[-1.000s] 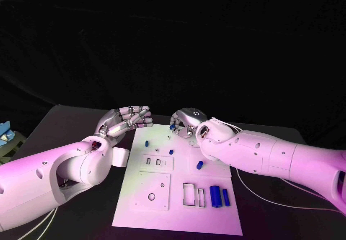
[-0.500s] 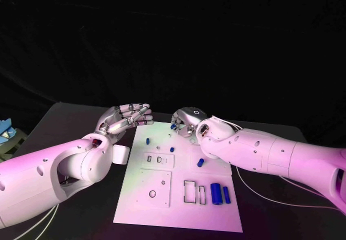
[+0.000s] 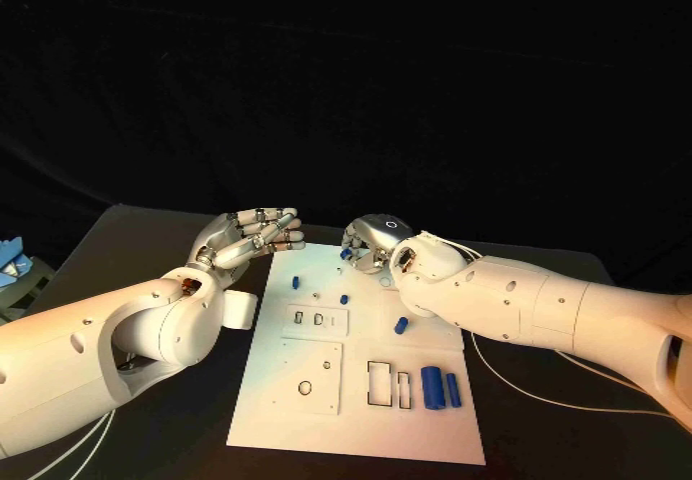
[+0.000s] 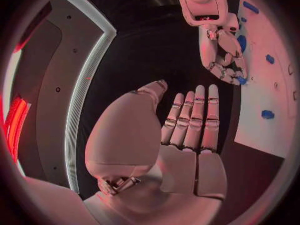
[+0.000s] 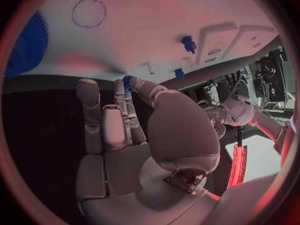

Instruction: Assemble the parts on the task board

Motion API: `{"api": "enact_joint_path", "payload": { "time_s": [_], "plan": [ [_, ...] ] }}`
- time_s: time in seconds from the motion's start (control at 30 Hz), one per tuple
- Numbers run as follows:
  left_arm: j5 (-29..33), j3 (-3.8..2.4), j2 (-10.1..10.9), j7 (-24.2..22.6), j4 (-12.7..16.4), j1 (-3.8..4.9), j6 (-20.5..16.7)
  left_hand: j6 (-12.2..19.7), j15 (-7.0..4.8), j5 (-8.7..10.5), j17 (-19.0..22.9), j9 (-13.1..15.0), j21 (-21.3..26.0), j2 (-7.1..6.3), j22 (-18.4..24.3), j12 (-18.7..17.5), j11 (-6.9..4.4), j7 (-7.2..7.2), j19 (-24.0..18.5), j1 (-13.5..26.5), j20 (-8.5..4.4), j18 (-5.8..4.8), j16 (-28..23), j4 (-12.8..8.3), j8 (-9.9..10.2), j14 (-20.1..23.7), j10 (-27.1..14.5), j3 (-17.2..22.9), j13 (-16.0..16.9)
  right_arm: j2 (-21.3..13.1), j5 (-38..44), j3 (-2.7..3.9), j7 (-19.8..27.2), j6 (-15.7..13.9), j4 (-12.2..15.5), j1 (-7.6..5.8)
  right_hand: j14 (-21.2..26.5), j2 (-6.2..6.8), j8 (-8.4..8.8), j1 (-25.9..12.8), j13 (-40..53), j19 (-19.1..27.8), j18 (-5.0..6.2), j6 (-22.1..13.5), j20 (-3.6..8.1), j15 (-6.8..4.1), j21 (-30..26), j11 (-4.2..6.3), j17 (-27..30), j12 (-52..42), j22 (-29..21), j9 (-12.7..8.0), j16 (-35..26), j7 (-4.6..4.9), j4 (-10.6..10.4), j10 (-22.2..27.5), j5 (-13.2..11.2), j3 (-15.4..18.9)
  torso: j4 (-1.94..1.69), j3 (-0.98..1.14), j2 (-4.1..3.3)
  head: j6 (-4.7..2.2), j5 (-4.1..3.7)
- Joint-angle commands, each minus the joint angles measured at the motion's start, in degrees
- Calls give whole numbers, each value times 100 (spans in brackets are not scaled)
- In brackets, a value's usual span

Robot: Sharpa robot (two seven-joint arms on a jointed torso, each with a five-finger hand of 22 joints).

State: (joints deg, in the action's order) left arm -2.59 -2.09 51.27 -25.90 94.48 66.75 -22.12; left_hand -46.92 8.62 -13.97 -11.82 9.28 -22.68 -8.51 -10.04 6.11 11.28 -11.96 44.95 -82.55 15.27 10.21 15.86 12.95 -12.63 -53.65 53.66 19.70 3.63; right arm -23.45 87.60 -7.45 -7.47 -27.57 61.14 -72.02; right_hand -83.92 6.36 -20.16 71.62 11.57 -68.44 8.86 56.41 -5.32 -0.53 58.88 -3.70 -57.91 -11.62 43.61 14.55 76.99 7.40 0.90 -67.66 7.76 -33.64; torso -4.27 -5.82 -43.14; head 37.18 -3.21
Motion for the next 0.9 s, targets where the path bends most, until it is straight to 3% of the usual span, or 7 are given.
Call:
{"api": "enact_joint_path", "payload": {
  "time_s": [0.03, 0.4, 0.57, 0.63, 0.83, 0.9],
  "plan": [
    [-25, -5, -17, -28, 7, 7, 105, 29, 19, 2, -9, -9, -36, -23, -6, -29, 8, -215, 33, -17, -9, 22, -21, -9, 30, -10, -18, 29, 0, 40, 52, -1, -93, 44, -50, 9, -93, -3, -111, -77, 13, -100, -79, -86, 2, -11, 153, -15, -127, 38, 252, 854, 60, 11, -63, 49, 30, -14, -15, -8, 0, -11, -11],
    [-25, -5, -15, -23, 5, 7, 109, 31, 21, 3, -13, -11, -41, -24, -7, -45, 11, -216, 30, -18, -10, 20, -30, -19, 36, -4, -21, 44, 1, 143, 26, -1, -88, -5, -181, 35, -89, 83, -10, -134, 41, -167, -107, -283, -31, 33, 257, -70, -211, 65, 420, 899, 114, 88, -118, 150, 0, -16, -28, -13, 10, -6, -18],
    [-25, -5, -9, -25, 4, 7, 112, 31, 22, 3, -13, -11, -42, -24, -7, -46, 11, -216, 29, -17, -10, 20, -31, -19, 36, -3, -21, 45, 1, 123, 14, -1, -75, -18, -161, 37, -68, 298, 262, -232, 28, -156, -114, -620, -101, 124, 268, -180, -204, 156, 465, 865, 134, 219, -186, 366, 142, 56, -31, -12, 6, -3, -20],
    [-25, -5, -6, -24, 3, 7, 115, 31, 22, 3, -13, -11, -42, -24, -7, -46, 11, -216, 29, -17, -10, 20, -31, -19, 36, -3, -21, 45, 1, 83, 11, -1, -77, -66, -114, 37, -56, 452, 436, -276, 25, -141, -112, -822, -148, 173, 261, -240, -191, 185, 475, 837, 146, 290, -212, 464, 165, 150, -34, -11, 8, -4, -19],
    [-25, -5, 14, -24, -11, 7, 118, 32, 22, 5, -14, -12, -43, -25, -7, -51, 12, -217, 28, -12, -10, 20, -33, -19, 38, -2, -21, 47, 1, -117, -42, 0, -91, -199, 107, 32, -49, 621, 681, -279, 39, -117, -99, -1136, -199, 204, 255, -259, -286, 150, 508, 844, 214, 289, -259, 657, 163, 400, -10, 0, 22, -15, -10],
    [-25, -4, 22, -24, -19, 7, 118, 32, 22, 5, -14, -12, -43, -25, -7, -51, 12, -217, 28, -12, -10, 20, -33, -19, 38, -2, -21, 47, 1, -225, -69, 7, -89, -225, 228, 25, -46, 630, 687, -279, 40, -110, -97, -1141, -199, 204, 247, -261, -282, 146, 499, 849, 213, 290, -262, 669, 163, 419, -4, 3, 23, -26, -16]
  ]
}}
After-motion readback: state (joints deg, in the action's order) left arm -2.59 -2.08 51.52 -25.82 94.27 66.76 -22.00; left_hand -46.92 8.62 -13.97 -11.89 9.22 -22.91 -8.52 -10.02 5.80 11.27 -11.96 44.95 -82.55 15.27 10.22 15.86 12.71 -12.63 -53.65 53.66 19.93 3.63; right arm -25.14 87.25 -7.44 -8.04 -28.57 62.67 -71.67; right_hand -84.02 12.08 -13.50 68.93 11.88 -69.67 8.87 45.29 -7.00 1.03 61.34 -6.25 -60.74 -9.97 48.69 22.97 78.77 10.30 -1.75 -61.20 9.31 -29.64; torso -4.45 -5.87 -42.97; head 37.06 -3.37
